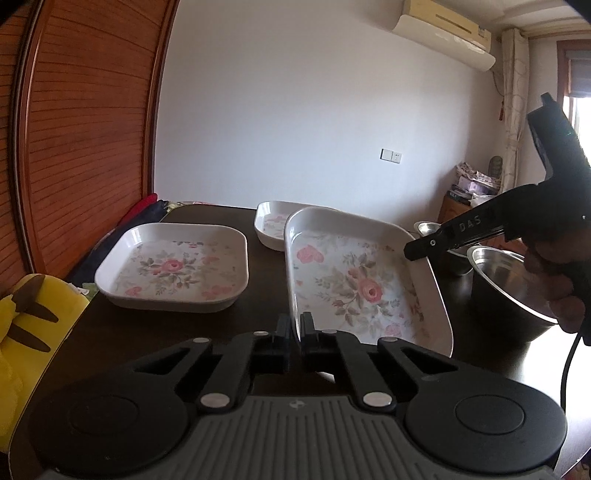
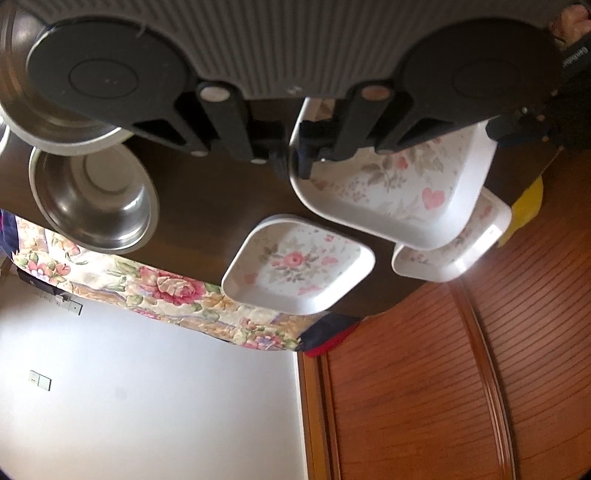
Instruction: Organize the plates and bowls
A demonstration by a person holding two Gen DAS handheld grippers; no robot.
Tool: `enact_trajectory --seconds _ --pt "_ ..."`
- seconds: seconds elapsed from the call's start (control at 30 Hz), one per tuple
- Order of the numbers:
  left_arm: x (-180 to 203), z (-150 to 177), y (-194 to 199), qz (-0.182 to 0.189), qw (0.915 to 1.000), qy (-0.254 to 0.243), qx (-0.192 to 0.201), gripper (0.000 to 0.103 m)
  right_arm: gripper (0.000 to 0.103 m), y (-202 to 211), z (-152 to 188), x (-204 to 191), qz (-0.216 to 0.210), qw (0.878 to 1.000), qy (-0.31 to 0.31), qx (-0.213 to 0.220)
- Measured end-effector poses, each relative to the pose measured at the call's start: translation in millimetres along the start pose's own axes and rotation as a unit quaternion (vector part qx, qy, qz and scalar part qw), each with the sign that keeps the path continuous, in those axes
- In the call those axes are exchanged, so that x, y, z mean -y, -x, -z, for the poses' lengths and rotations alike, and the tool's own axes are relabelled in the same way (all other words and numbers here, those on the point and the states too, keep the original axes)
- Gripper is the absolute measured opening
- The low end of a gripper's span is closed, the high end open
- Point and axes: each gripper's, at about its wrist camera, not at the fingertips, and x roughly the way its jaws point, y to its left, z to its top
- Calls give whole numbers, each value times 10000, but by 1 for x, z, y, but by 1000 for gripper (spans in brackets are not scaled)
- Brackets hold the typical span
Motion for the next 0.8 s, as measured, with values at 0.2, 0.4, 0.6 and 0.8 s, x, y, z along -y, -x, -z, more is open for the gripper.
enact_trajectory --seconds 0.2,0.4,0.6,0.8 --pt "5 -1 12 31 10000 -42 64 34 7 13 4 -3 0 9999 -69 139" --pt "11 -2 30 59 9997 -140 187 34 7 30 6 -9 41 9995 -75 298" --pt "12 0 50 98 9994 -189 263 34 7 52 12 -16 60 9988 -103 473" --pt "9 11 57 125 9996 -167 172 33 7 60 24 -24 58 9985 -159 521"
